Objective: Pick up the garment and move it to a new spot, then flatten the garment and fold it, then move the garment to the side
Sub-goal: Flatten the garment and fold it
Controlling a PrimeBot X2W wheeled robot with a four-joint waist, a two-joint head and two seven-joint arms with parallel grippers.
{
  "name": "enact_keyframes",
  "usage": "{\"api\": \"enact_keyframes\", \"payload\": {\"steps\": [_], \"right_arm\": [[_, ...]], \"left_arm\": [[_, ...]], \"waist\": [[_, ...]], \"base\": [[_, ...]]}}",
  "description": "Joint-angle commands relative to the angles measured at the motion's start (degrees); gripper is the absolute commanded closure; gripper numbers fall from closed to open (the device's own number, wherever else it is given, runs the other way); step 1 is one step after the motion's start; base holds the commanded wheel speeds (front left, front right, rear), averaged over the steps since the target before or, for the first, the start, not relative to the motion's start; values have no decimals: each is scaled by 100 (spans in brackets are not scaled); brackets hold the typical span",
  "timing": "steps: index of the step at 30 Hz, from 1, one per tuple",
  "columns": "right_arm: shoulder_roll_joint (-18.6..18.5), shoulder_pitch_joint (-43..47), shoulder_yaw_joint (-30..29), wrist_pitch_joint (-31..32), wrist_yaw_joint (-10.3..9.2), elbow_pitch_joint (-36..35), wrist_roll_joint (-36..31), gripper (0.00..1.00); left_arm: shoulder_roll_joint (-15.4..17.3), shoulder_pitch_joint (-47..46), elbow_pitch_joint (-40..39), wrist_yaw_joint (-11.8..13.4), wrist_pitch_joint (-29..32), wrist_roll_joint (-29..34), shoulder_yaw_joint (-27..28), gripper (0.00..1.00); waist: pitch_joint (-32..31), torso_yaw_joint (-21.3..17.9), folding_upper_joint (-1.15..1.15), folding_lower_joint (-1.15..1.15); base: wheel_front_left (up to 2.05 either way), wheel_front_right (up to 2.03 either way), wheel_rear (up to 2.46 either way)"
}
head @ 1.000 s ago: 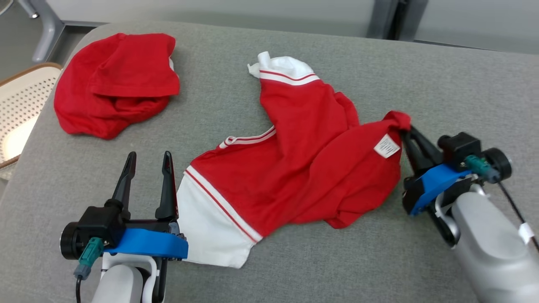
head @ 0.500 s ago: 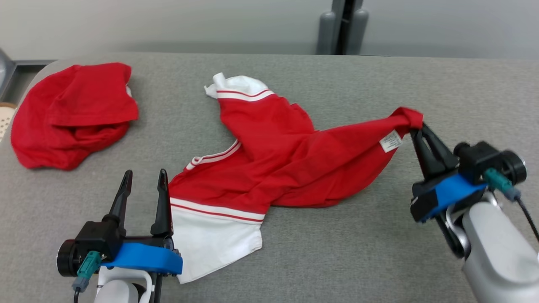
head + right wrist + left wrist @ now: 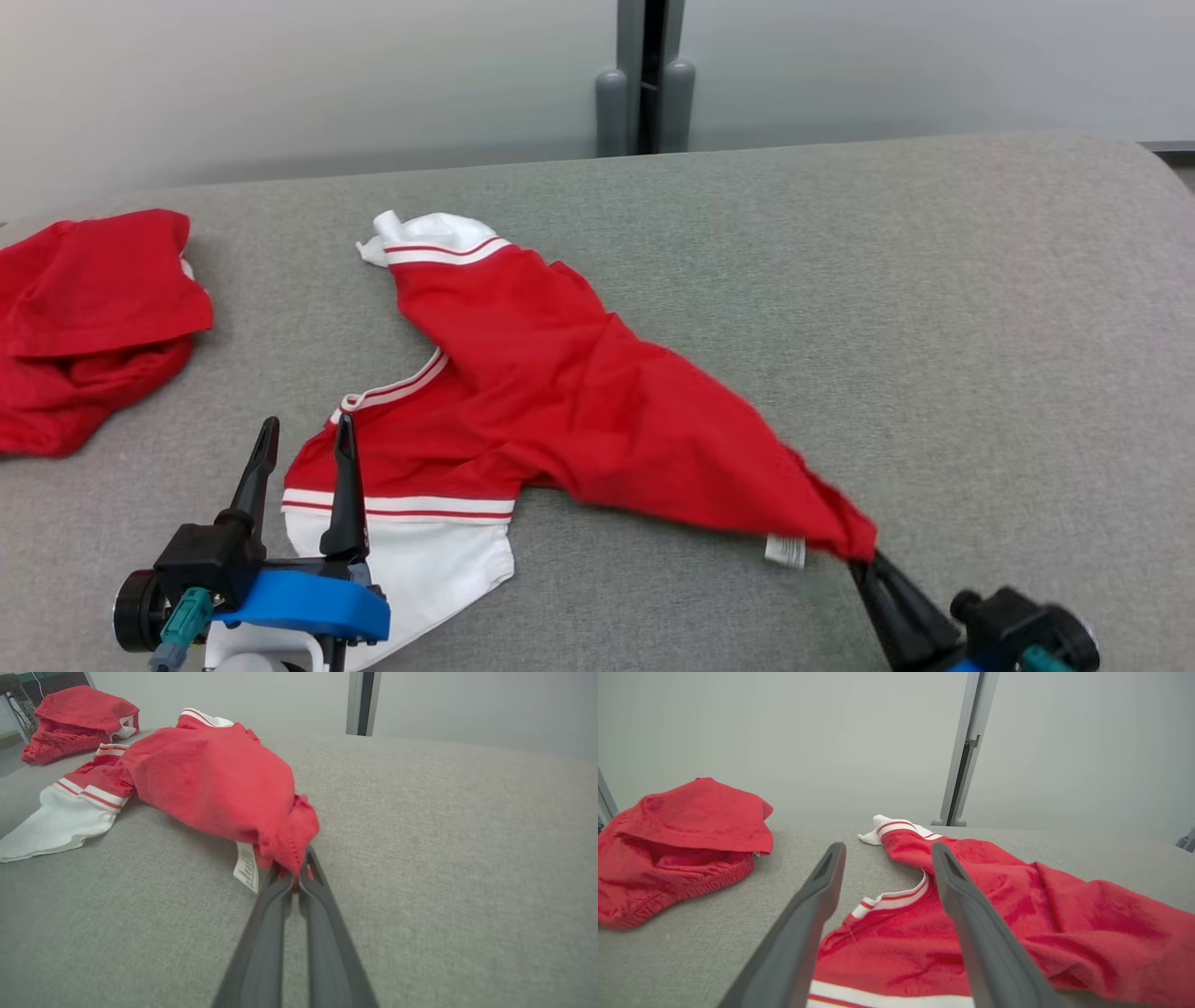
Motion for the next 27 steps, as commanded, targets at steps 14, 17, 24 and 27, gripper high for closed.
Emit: {"api": "enact_keyframes", "payload": {"steps": [14, 17, 24, 27], "right_arm": [[-363, 471, 128, 178, -5, -296, 485, 0], [-431, 383, -54, 119, -4, -383, 384, 0], [-581, 67, -398, 55, -4, -771, 202, 0], [-622, -234, -432, 163, -4, -749, 74, 0]], "left_arm": [[22, -21, 36, -52, -26, 35, 27, 0], [22, -16, 62, -54, -26, 27, 2, 0], [21, -43, 36, -36, -26, 15, 9, 0], [22, -54, 21, -28, -26, -4, -12, 0]], "waist": [[46, -245, 0, 1], [4, -209, 0, 1], [-1, -54, 0, 1], [36, 5, 0, 1]], "base": [[0, 0, 0], [0, 0, 0], [0, 0, 0], [0, 0, 0]]}}
